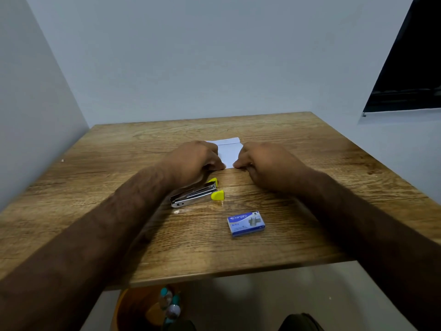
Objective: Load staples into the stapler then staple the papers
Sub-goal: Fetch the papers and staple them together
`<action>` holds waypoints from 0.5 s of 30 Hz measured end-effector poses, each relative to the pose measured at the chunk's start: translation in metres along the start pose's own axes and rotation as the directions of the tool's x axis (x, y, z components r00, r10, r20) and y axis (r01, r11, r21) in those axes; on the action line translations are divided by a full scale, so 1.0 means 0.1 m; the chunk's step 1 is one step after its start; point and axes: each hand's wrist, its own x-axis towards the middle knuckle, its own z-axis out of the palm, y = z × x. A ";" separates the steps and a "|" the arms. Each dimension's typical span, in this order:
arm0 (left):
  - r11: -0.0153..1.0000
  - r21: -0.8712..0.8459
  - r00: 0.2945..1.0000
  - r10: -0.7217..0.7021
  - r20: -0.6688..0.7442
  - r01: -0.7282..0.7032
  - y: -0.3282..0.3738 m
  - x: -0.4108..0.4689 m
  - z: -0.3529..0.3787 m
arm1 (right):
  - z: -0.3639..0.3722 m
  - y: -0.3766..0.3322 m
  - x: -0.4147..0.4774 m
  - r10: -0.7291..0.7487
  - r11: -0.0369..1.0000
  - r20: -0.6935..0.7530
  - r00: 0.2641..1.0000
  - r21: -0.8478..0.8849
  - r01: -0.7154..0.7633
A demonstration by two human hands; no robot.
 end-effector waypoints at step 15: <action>0.941 -0.296 0.972 -0.205 -0.112 0.164 -0.12 -0.09 0.13 | -0.06 -0.07 -0.02 0.102 0.973 0.039 0.994 0.202 -0.108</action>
